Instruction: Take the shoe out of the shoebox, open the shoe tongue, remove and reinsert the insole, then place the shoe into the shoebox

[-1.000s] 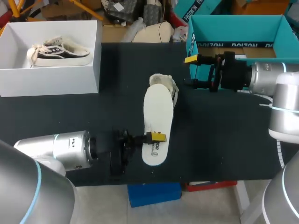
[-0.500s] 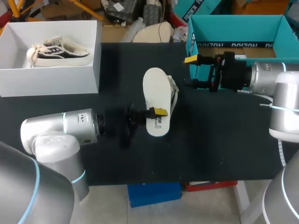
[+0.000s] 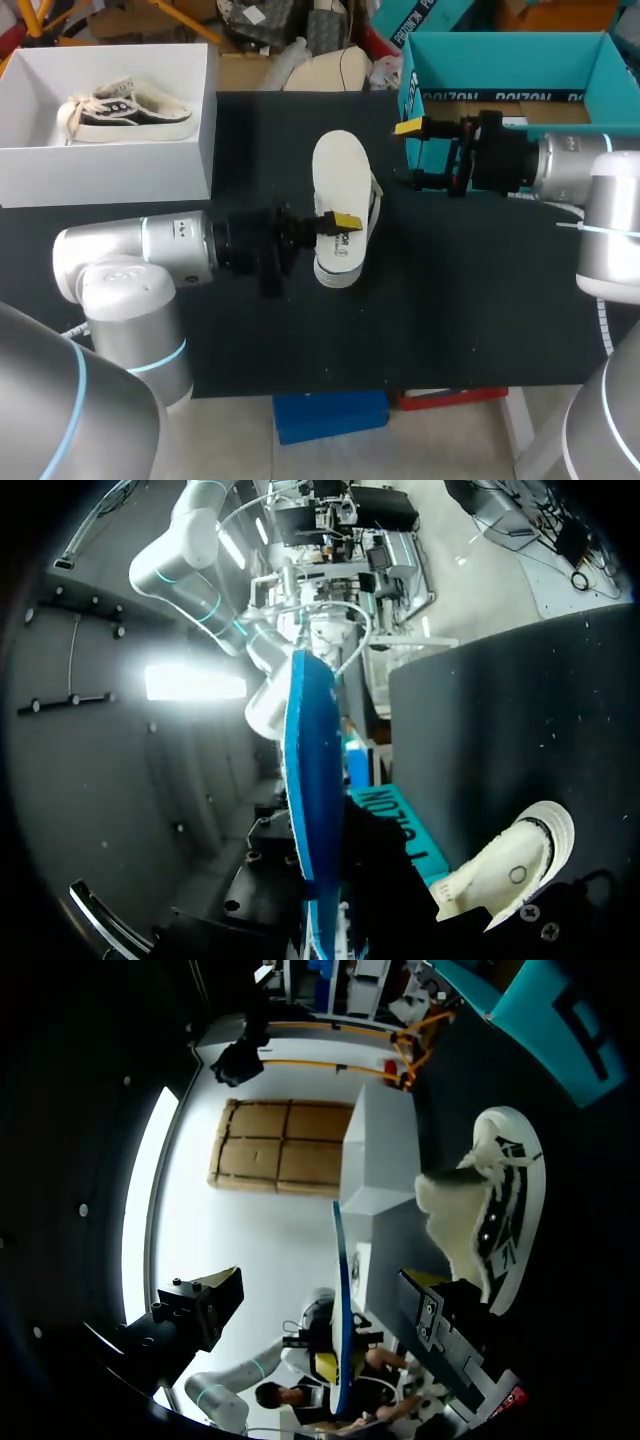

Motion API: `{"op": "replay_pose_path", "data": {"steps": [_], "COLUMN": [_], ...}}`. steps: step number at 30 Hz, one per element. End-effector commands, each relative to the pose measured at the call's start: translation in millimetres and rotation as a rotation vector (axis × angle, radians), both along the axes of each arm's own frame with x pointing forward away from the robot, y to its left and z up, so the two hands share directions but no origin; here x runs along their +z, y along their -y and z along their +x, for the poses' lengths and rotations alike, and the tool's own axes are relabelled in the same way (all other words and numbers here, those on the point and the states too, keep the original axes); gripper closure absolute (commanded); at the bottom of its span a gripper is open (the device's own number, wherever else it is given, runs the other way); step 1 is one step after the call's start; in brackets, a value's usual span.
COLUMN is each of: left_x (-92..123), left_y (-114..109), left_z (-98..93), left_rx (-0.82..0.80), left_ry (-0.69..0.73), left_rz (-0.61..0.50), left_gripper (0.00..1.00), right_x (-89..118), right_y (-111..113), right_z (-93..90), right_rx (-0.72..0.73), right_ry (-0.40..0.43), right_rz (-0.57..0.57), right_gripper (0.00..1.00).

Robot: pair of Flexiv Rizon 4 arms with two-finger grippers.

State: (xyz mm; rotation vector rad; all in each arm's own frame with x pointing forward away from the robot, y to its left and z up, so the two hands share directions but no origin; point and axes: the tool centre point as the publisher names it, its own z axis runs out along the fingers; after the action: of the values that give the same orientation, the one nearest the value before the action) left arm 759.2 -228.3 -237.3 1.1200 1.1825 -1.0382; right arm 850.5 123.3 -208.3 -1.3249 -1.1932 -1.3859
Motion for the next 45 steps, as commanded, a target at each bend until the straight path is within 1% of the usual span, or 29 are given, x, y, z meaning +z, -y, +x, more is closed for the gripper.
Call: {"op": "replay_pose_path", "data": {"steps": [1, 6, 10, 15, 16, 17, 18, 19, 20, 21, 25, 31, 33, 35, 37, 41, 42, 43, 44, 45], "left_x": [0.8, 0.8, 0.8, 0.8, 0.8, 0.8, 0.8, 0.8, 0.8, 0.8, 0.8, 0.8, 0.8, 0.8, 0.8, 0.8, 0.8, 0.8, 0.8, 0.8], "left_y": [-0.8, -0.8, -0.8, -0.8, -0.8, -0.8, -0.8, -0.8, -0.8, -0.8, -0.8, -0.8, -0.8, -0.8, -0.8, -0.8, -0.8, -0.8, -0.8, -0.8], "left_z": [-0.6, -0.6, -0.6, -0.6, -0.6, -0.6, -0.6, -0.6, -0.6, -0.6, -0.6, -0.6, -0.6, -0.6, -0.6, -0.6, -0.6, -0.6, -0.6, -0.6], "left_rx": [-0.001, -0.001, -0.001, -0.001, -0.001, -0.001, -0.001, -0.001, -0.001, -0.001, -0.001, -0.001, -0.001, -0.001, -0.001, -0.001, -0.001, -0.001, -0.001, -0.001], "left_ry": [0.001, 0.001, 0.001, 0.001, 0.001, 0.001, 0.001, 0.001, 0.001, 0.001, 0.001, 0.001, 0.001, 0.001, 0.001, 0.001, 0.001, 0.001, 0.001, 0.001], "left_rz": [0.005, 0.005, 0.005, 0.005, 0.005, 0.005, 0.005, 0.005, 0.005, 0.005, 0.005, 0.005, 0.005, 0.005, 0.005, 0.005, 0.005, 0.005, 0.005, 0.005], "left_gripper": [1.0, 1.0, 1.0, 1.0, 1.0, 1.0, 1.0, 1.0, 1.0, 1.0, 1.0, 1.0, 1.0, 1.0, 1.0, 1.0, 1.0, 1.0, 1.0, 1.0], "right_x": [-0.4, -0.4, -2.2, -8.1, -10.3, -12.0, -13.4, -14.3, -14.9, -15.5, -17.4, -20.6, -22.2, -24.0, -25.2, -26.4, -26.5, -26.7, -27.2, -28.8], "right_y": [-0.8, -0.8, -2.8, -14.6, -17.4, -20.8, -24.0, -27.0, -29.7, -33.0, -44.9, -59.7, -64.0, -66.8, -67.9, -70.7, -71.5, -72.2, -73.1, -74.2], "right_z": [-0.9, -0.9, -3.9, -8.8, -9.8, -11.2, -12.6, -13.7, -14.9, -16.6, -22.2, -28.4, -30.1, -31.6, -32.3, -33.1, -33.2, -33.3, -33.6, -33.8], "right_rx": [-0.001, -0.001, 0.109, 0.164, 0.175, 0.178, 0.183, 0.189, 0.195, 0.198, 0.215, 0.23, 0.236, 0.241, 0.243, 0.244, 0.244, 0.244, 0.244, 0.251], "right_ry": [0.0, 0.0, -0.013, -0.018, -0.024, -0.028, -0.03, -0.03, -0.031, -0.03, -0.033, -0.036, -0.04, -0.043, -0.045, -0.045, -0.045, -0.045, -0.046, -0.051], "right_rz": [-0.001, -0.001, -0.006, -0.01, -0.015, -0.021, -0.02, -0.017, -0.017, -0.018, -0.019, -0.026, -0.027, -0.028, -0.028, -0.027, -0.027, -0.028, -0.027, -0.031], "right_gripper": [0.0, 0.0, 0.0, 0.0, 0.05, 0.2, 0.16, 0.23, 0.51, 0.58, 0.56, 0.65, 0.66, 0.7, 0.7, 0.78, 0.85, 0.97, 1.0, 1.0]}}
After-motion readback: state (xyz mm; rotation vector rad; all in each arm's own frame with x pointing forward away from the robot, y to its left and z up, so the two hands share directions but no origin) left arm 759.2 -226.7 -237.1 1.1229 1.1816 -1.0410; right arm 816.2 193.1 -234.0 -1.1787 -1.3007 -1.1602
